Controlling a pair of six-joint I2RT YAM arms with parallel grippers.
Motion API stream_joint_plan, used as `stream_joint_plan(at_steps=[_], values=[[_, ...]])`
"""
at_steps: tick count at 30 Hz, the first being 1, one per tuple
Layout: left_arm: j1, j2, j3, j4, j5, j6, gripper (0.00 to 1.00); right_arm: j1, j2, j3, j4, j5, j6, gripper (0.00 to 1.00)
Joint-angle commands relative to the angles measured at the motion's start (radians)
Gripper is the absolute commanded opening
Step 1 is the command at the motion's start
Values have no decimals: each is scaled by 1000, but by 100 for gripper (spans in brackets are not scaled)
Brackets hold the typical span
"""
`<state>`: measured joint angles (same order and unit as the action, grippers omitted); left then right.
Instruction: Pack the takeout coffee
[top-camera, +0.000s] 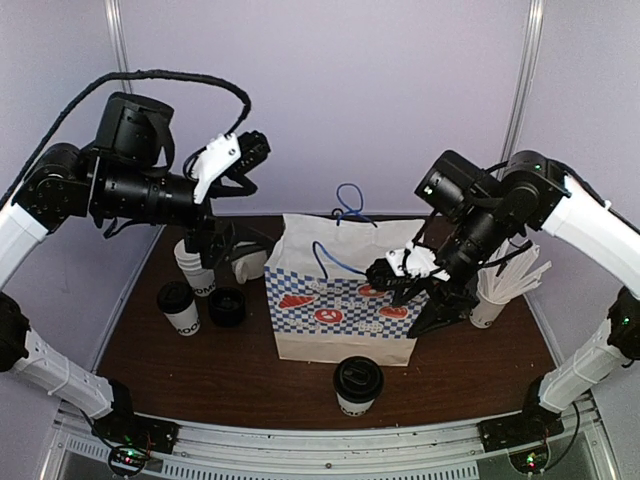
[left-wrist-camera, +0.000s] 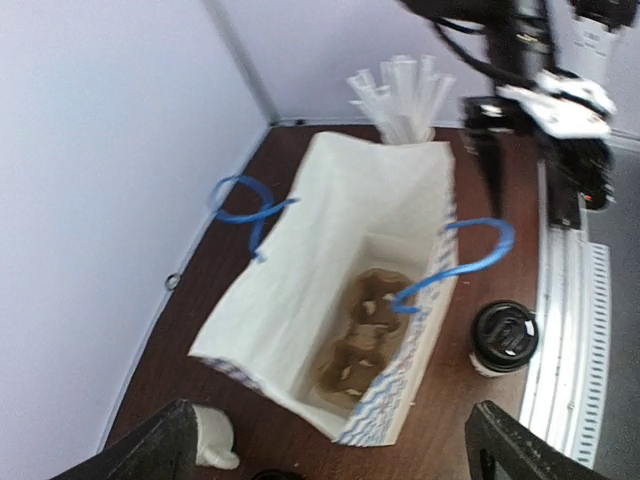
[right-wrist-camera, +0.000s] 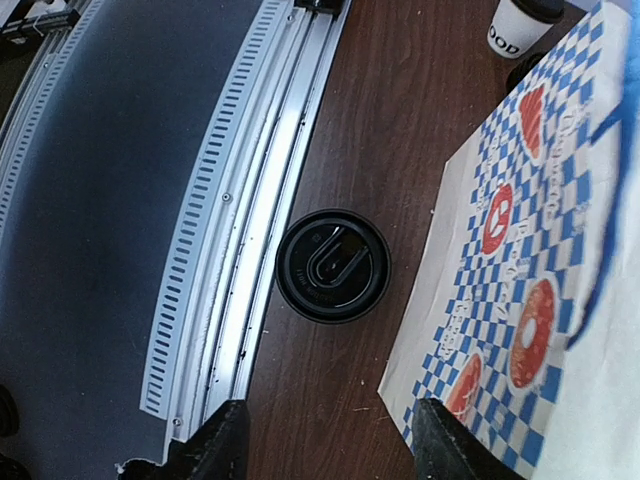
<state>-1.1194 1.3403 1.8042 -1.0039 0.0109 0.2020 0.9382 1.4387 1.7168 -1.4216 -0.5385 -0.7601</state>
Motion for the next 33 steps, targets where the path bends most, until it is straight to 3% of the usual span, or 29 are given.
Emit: stream_joint_plan(at_steps=[1,4,10,24,33], values=[[104,-82,-145,244,-162,-142,97,68,60,-93,98,115,49,65],[185,-77,-165,251,-262,-249,98,114,109,-128,167,138,92,70],[321,-40,-188,205,-234,-387,97,189,187,-171,256,238,116,82],[366,-54,-242,211,-216,-391,97,272,232,-274,336,333,86,84],[368,-45,-254,213,-199,-396,98,284,240,-288,364,363,89,80]])
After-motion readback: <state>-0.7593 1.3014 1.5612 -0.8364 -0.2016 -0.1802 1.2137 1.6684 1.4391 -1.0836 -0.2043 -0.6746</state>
